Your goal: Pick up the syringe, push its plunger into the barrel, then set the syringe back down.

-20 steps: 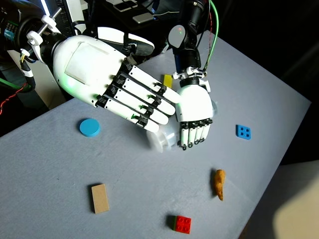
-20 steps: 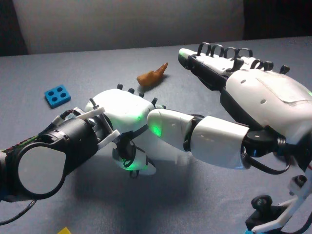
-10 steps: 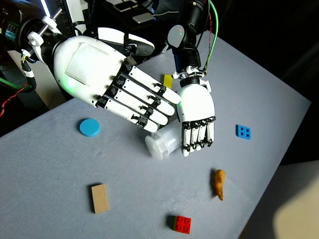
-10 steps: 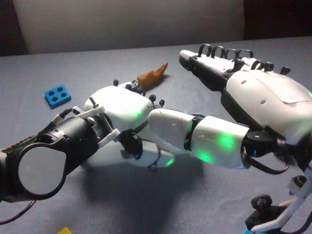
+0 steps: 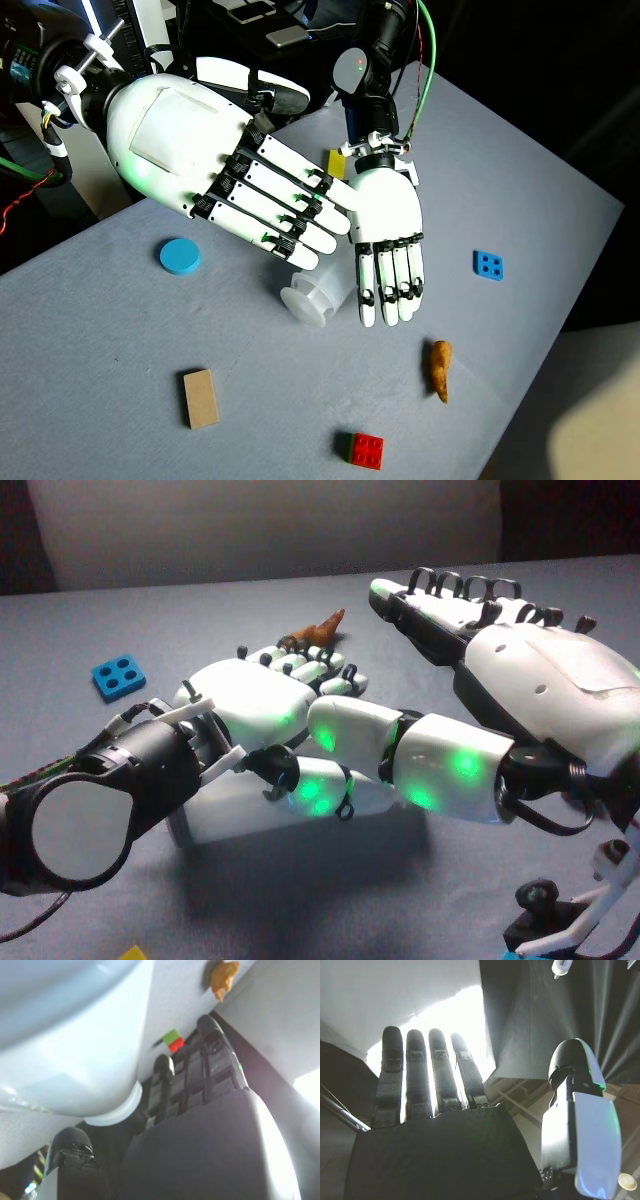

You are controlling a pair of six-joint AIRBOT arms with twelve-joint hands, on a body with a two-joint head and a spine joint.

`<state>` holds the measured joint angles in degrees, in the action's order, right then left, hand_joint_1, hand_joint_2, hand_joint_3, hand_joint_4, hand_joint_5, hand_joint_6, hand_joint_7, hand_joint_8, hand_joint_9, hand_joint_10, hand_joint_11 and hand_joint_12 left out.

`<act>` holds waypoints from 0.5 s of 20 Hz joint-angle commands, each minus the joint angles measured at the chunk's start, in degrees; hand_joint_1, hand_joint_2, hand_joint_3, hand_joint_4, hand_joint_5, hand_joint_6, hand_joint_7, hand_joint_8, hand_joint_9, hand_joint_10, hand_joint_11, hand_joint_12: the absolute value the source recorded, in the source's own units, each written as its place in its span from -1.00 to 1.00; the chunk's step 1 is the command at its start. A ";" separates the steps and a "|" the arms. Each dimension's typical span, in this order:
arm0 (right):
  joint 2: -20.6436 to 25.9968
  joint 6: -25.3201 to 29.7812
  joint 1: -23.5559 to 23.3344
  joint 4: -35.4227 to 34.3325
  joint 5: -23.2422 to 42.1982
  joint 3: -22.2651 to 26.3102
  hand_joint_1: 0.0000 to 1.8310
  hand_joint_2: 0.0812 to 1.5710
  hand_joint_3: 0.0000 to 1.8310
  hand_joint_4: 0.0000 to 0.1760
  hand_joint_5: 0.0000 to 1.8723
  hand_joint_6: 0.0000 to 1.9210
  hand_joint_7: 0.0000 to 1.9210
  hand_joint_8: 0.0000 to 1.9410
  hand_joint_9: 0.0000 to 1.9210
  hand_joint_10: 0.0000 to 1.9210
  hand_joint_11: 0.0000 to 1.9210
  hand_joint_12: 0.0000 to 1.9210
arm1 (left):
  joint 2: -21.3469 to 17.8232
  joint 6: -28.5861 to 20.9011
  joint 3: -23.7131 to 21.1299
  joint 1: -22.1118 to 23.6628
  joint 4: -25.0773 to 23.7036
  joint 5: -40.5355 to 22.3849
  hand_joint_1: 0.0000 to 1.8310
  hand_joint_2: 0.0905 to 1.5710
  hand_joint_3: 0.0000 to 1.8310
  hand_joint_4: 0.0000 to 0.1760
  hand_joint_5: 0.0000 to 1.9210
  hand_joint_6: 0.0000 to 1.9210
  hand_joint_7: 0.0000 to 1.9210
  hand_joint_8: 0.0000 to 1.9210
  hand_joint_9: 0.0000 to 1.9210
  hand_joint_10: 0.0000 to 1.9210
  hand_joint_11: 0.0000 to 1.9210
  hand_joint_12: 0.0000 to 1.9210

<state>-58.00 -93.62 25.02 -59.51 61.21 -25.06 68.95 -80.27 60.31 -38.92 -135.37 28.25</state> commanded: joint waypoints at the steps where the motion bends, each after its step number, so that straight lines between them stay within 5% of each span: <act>1: 0.11 0.46 -0.27 4.94 3.81 0.17 -0.94 0.33 -0.99 -1.00 -0.84 -1.00 -0.84 -1.00 -0.85 -1.00 -1.00 -0.46 | -0.75 -0.02 0.04 1.42 -2.10 4.51 -1.00 0.24 -1.00 -0.48 -0.91 -0.99 -1.00 -1.00 -1.00 -1.00 -1.00 -0.87; 3: 0.11 0.46 -0.30 4.97 3.81 0.17 -0.93 0.33 -1.00 -1.00 -0.82 -1.00 -0.81 -1.00 -0.83 -1.00 -1.00 -0.43 | -1.81 0.00 -0.11 2.75 -2.56 3.15 -1.00 0.25 -1.00 -0.56 -0.92 -1.00 -1.00 -1.00 -1.00 -1.00 -1.00 -0.75; 10: 0.11 0.45 -0.47 5.01 3.86 0.18 -0.93 0.31 -1.00 -1.00 -0.84 -1.00 -0.84 -1.00 -0.84 -1.00 -1.00 -0.47 | -7.09 1.52 -0.94 8.18 -3.07 -1.42 -1.00 0.25 -1.00 -0.44 -0.92 -1.00 -1.00 -1.00 -1.00 -1.00 -1.00 -0.80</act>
<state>-58.00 -93.62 25.02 -59.44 61.41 -25.04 61.82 -78.89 59.48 -31.31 -136.53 22.96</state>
